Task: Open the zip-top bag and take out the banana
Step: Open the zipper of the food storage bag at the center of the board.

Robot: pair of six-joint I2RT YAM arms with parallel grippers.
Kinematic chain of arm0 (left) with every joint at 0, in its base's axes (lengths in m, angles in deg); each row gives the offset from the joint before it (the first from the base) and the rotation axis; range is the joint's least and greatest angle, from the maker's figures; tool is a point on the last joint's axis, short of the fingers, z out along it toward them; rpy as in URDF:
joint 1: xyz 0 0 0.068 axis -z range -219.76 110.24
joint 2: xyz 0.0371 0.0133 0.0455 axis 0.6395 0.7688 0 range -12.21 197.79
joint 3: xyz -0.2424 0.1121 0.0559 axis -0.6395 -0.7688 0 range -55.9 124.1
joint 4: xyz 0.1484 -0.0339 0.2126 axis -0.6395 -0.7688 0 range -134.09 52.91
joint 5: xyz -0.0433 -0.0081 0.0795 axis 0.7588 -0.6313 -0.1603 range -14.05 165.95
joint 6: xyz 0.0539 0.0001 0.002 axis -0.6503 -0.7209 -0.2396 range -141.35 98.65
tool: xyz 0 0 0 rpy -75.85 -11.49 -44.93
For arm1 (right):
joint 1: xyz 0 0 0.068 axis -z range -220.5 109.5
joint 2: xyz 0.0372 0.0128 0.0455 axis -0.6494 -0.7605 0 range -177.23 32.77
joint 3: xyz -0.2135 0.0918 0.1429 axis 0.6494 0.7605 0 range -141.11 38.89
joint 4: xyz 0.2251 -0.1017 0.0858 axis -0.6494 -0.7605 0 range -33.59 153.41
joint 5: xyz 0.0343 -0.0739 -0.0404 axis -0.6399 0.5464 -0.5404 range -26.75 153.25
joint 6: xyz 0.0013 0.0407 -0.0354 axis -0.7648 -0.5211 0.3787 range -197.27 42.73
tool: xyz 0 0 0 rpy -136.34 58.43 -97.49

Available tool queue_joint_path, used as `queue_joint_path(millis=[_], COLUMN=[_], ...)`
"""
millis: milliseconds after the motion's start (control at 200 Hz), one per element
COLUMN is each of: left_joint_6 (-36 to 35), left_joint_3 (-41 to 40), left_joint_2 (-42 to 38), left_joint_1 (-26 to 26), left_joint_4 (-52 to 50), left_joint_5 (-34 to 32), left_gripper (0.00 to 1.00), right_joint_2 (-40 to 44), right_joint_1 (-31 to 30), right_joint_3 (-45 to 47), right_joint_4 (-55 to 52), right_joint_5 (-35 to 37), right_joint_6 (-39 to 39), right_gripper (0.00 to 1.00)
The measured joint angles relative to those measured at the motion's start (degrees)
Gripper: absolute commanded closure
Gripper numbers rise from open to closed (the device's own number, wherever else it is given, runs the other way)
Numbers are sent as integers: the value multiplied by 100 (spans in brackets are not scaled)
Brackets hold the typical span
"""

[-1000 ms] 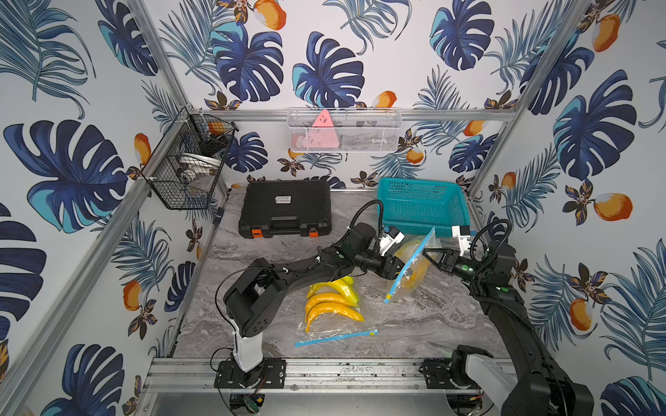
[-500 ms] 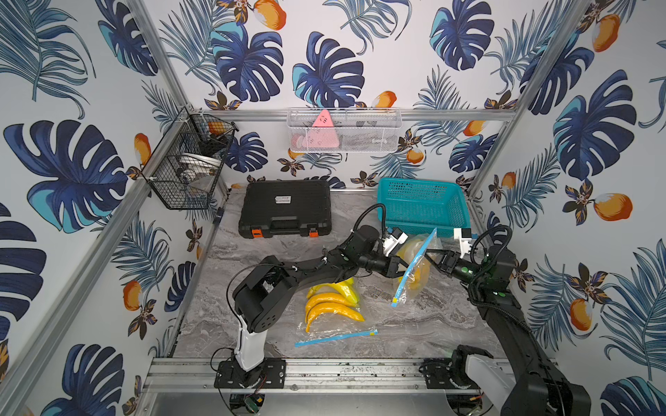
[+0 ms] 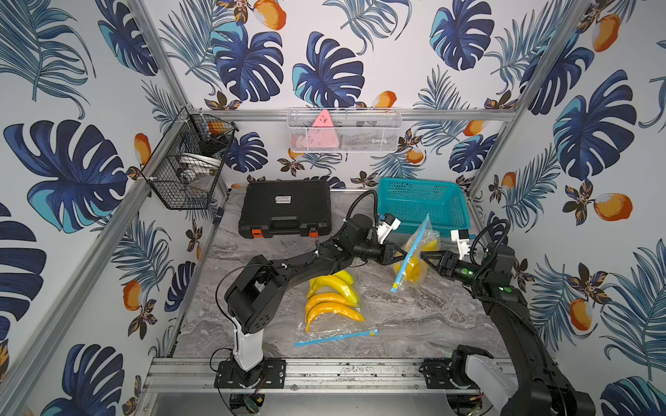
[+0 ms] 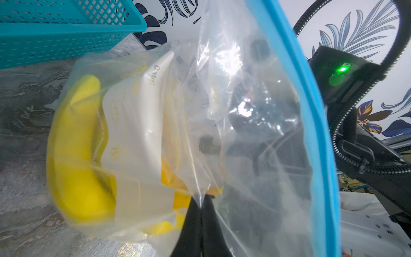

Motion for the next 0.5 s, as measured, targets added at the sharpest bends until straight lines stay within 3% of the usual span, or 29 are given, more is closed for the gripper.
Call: queue_joint_path(millis=[130,255,335,440,500], left_joint_6=[33,160,166,168,153], left_joint_3=[11,11,15,79,162], left_joint_2=[33,59,59,59,59], left_joint_1=[-7,-7,-7,-7,-11], left_joint_4=[85,175,214,208,166], left_joint_5=[55,127,133,131,127], left_gripper=[100,100,100,100,100], right_joint_2=[-17,-262,-411,-516,-518], right_joint_1=[0,0,0,-4,-7], right_joint_3=[68,70,55,9,-13], right_joint_4=[92,376,575,776,800], right_joint_5=[7,-7,-50,-149,-166], right_joint_6=[-28,-131,-229,-319,-321], right_gripper=[49,78,90,100,100])
